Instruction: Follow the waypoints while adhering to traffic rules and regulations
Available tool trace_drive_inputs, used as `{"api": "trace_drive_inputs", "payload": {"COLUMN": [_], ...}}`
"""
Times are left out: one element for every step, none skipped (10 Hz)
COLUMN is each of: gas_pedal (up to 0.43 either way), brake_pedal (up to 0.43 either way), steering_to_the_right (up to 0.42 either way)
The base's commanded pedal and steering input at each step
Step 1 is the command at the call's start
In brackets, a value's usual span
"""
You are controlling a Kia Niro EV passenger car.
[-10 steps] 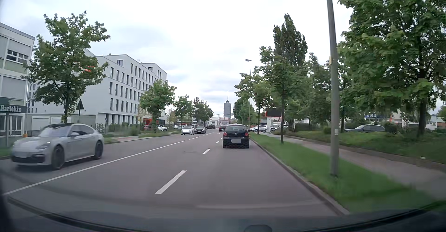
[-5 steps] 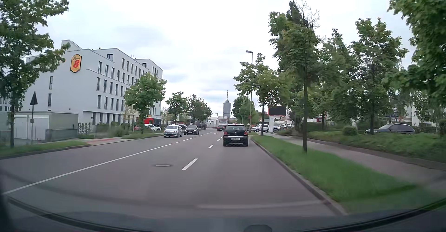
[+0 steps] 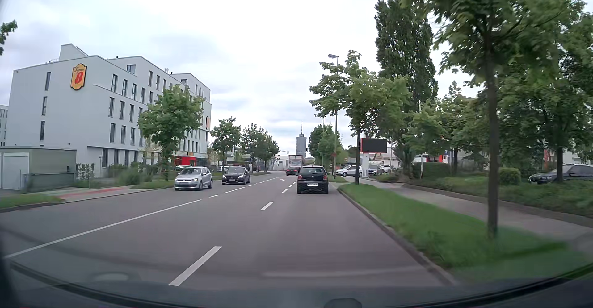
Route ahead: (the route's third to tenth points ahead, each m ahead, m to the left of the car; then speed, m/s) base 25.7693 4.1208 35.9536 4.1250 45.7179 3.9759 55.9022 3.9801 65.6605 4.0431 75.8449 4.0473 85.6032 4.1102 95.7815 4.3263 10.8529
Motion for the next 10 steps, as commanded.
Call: {"api": "trace_drive_inputs", "payload": {"gas_pedal": [0.157,0.169,0.169,0.169,0.177,0.177,0.177,0.177,0.177,0.177], "brake_pedal": [0.0,0.0,0.0,0.0,0.0,0.0,0.0,0.0,0.0,0.0], "steering_to_the_right": [0.002,0.001,0.0,-0.002,-0.001,-0.001,-0.001,-0.001,-0.002,-0.001]}}
